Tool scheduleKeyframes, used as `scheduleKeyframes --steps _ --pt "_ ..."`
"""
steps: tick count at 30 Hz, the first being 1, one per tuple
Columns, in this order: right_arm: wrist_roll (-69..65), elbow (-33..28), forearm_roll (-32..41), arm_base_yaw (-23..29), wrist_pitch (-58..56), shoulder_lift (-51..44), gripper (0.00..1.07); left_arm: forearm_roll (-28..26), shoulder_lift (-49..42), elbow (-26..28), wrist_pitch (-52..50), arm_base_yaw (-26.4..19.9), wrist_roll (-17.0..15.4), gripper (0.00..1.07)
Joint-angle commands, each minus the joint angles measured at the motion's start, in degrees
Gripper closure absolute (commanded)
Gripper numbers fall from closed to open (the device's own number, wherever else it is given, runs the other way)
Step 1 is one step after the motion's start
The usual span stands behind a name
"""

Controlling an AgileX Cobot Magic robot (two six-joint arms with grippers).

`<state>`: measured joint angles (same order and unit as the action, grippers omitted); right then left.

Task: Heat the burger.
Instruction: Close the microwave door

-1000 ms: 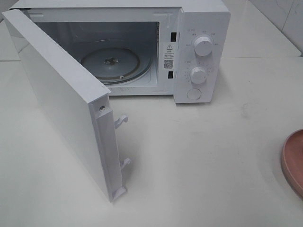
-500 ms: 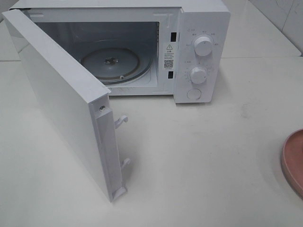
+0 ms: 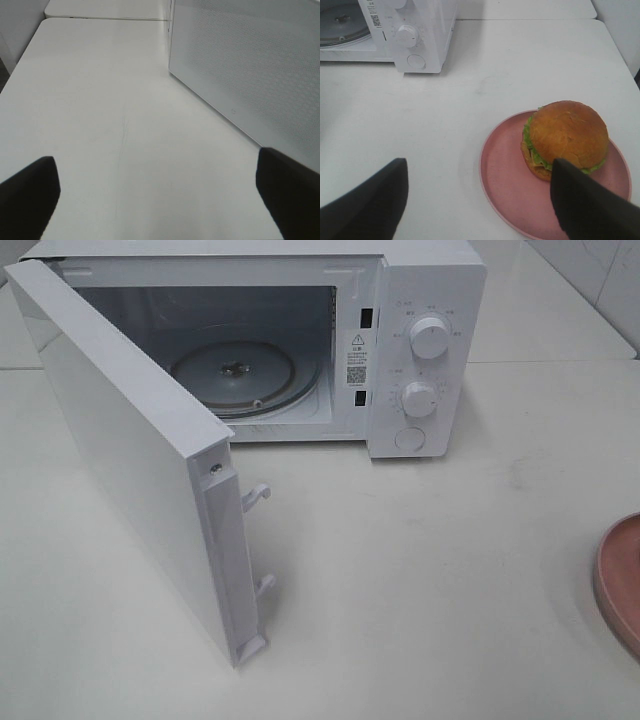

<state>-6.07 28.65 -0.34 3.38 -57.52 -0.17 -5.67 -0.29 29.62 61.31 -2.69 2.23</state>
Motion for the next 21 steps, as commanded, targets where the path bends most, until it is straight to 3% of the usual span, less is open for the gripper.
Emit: scheduleKeyframes --steps 1,21 --pt "0.63 -0.11 0.34 -0.63 0.4 -1.78 0.32 -0.23 -0.86 -0.06 0.11 -0.29 -0.11 0.07" --pt "0.63 -0.11 0.34 -0.57 0.4 -1.78 0.32 -0.23 -0.86 -0.06 0.11 -0.29 -0.11 0.07"
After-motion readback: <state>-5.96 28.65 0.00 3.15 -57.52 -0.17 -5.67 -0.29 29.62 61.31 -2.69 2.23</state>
